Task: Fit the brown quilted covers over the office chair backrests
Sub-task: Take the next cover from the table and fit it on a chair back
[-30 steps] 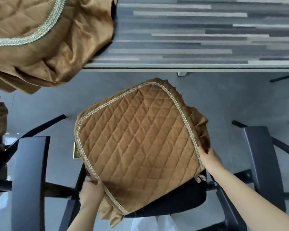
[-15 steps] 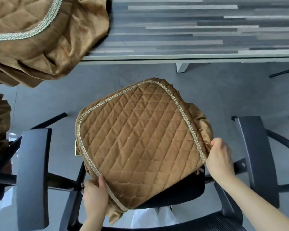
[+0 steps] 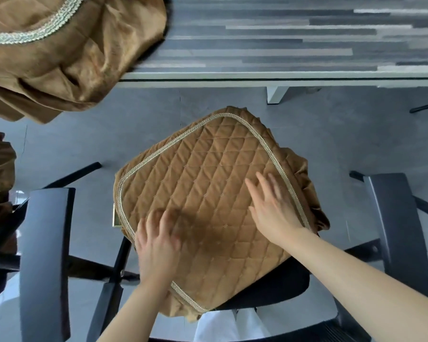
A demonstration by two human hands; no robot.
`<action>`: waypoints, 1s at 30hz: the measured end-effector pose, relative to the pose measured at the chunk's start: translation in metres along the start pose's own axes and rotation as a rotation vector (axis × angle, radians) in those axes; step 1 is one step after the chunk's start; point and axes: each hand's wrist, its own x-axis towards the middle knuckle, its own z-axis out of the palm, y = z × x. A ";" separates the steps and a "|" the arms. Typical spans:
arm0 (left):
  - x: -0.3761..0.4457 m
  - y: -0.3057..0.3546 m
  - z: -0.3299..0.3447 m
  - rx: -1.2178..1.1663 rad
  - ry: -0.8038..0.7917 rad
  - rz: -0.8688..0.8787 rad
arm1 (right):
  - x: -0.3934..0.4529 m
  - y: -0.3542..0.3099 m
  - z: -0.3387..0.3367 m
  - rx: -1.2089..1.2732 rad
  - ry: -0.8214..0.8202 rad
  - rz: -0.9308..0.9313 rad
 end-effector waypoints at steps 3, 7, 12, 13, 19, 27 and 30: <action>0.033 0.013 0.001 0.058 -0.021 0.142 | 0.030 -0.022 0.001 -0.042 0.034 -0.171; 0.090 0.007 -0.004 0.062 -0.023 0.135 | 0.068 -0.033 0.003 -0.081 0.064 -0.290; 0.136 -0.020 -0.011 -0.105 -0.062 -0.031 | 0.118 -0.004 -0.012 -0.119 0.014 -0.142; 0.140 -0.022 -0.011 -0.166 -0.060 -0.084 | 0.126 0.005 -0.014 -0.121 0.006 -0.105; 0.135 -0.030 -0.009 -0.321 -0.016 -0.312 | 0.118 0.035 -0.009 0.050 0.036 0.222; 0.068 -0.026 0.000 -0.650 0.069 -0.681 | 0.065 0.050 0.001 0.135 0.158 0.424; 0.040 -0.014 0.009 -0.385 0.081 -0.501 | 0.044 0.031 0.002 0.006 0.179 0.321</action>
